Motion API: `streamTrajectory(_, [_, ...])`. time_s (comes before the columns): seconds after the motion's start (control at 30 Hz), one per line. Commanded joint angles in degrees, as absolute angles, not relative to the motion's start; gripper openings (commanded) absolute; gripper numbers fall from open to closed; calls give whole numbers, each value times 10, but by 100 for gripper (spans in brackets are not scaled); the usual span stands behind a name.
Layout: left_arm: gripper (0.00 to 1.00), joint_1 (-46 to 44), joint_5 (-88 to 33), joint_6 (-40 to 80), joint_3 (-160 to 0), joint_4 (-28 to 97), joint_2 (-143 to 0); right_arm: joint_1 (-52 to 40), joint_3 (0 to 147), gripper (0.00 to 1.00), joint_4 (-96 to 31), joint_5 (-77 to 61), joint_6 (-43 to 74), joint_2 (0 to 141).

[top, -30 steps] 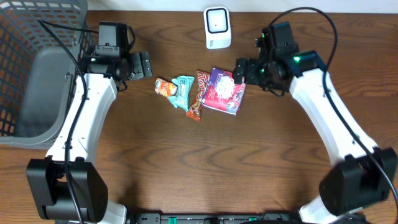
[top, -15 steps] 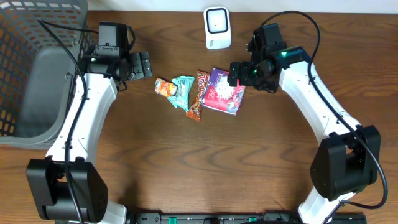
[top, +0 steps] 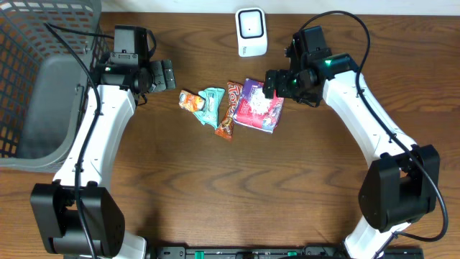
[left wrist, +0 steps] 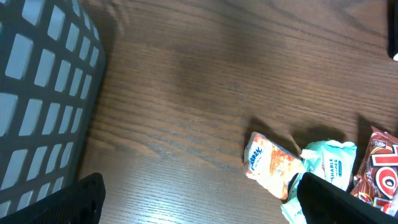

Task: Scan the item barcode
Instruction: 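Grasp the pink box with the right gripper and lift it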

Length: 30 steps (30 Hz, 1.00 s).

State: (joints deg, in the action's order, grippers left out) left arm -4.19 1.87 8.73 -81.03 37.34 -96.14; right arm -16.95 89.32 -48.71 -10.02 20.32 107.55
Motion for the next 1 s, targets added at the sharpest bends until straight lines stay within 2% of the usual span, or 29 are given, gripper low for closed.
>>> streamTrajectory(0.0, [98, -39, 24, 82, -809, 375, -966, -173, 901, 99, -483, -90, 197, 1079])
streamTrajectory(0.13, [98, -39, 24, 82, -809, 375, -966, -173, 900, 99, -482, -58, 197, 1079])
streamTrajectory(0.47, [98, -39, 24, 82, -809, 375, -966, -152, 888, 97, -480, -77, 212, 1088])
streamTrajectory(0.67, [98, -39, 24, 82, -809, 375, -966, -150, 887, 88, -465, -127, 212, 1119])
streamTrajectory(0.8, [98, -39, 24, 82, -809, 375, -966, -150, 887, 77, -463, -158, 211, 1155])
streamTrajectory(0.97, [98, -39, 24, 82, -809, 375, -966, -148, 887, 77, -463, -215, 184, 1192])
